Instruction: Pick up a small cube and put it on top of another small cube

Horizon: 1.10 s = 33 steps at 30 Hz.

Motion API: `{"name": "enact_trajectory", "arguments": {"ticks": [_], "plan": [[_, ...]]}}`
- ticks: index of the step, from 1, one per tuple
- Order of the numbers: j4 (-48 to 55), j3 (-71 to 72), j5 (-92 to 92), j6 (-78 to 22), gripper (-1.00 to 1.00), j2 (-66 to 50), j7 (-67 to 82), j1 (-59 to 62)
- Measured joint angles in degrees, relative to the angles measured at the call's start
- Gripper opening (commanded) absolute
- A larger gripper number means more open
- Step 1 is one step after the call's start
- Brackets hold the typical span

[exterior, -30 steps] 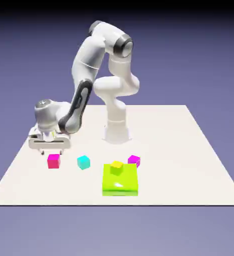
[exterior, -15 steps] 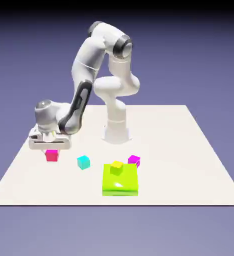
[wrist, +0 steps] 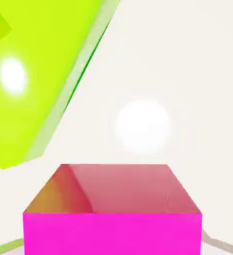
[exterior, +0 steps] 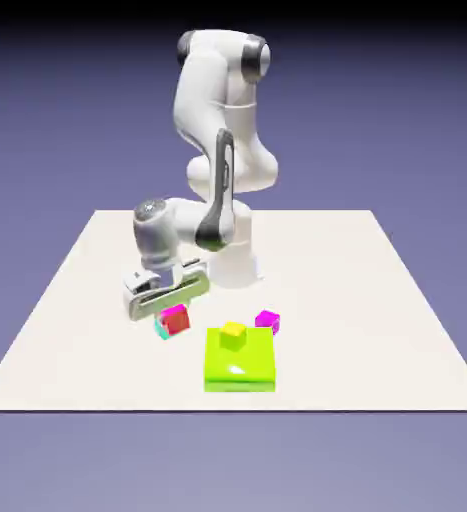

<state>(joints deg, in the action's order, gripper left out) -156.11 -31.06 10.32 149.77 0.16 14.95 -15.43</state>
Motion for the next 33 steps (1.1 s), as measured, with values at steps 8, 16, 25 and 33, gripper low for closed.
{"name": "enact_trajectory", "arguments": {"ticks": [8, 16, 25, 33], "plan": [[-5.4, 16.7, -5.9, -0.5, -1.0, 11.2, -0.3, 2.8], [-12.7, 33.3, -12.5, -0.7, -1.0, 20.4, 3.7, 3.8], [-18.1, 40.3, -21.6, 2.6, -1.0, 19.6, 6.4, 3.0], [-16.7, 33.7, -41.5, 15.0, -1.0, 4.9, -7.4, 3.3]]}}
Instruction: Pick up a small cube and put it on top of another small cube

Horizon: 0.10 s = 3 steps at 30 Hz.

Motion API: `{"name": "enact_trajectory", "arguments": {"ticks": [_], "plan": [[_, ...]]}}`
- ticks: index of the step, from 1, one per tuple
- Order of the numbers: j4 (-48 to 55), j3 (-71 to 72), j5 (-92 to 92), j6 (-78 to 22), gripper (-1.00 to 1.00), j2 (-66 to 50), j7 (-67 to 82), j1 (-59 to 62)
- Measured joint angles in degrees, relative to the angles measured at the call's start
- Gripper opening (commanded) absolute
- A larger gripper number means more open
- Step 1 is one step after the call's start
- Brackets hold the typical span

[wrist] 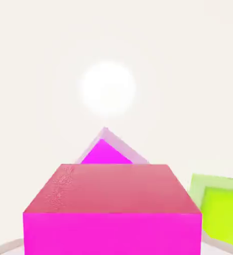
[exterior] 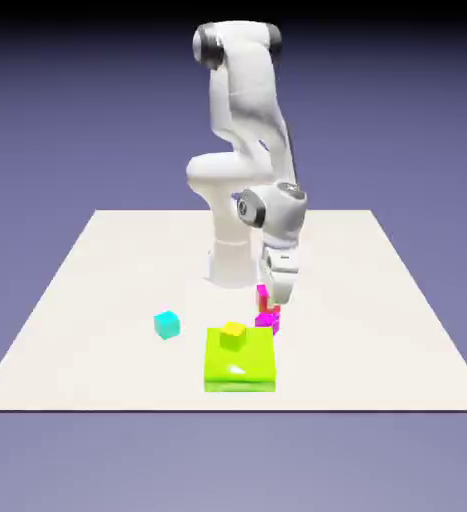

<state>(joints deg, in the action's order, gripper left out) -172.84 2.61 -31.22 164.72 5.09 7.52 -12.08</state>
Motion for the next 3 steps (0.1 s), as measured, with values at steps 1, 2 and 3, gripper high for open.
{"name": "enact_trajectory", "arguments": {"ticks": [1, 2, 3], "plan": [[0.1, -0.7, -2.1, 1.3, 1.0, -1.5, -1.4, 0.0], [0.1, -0.7, -2.0, 1.3, 1.0, -1.5, -1.4, 0.1], [0.1, -0.7, -2.0, 1.3, 1.0, -1.5, -1.4, 0.1]]}}
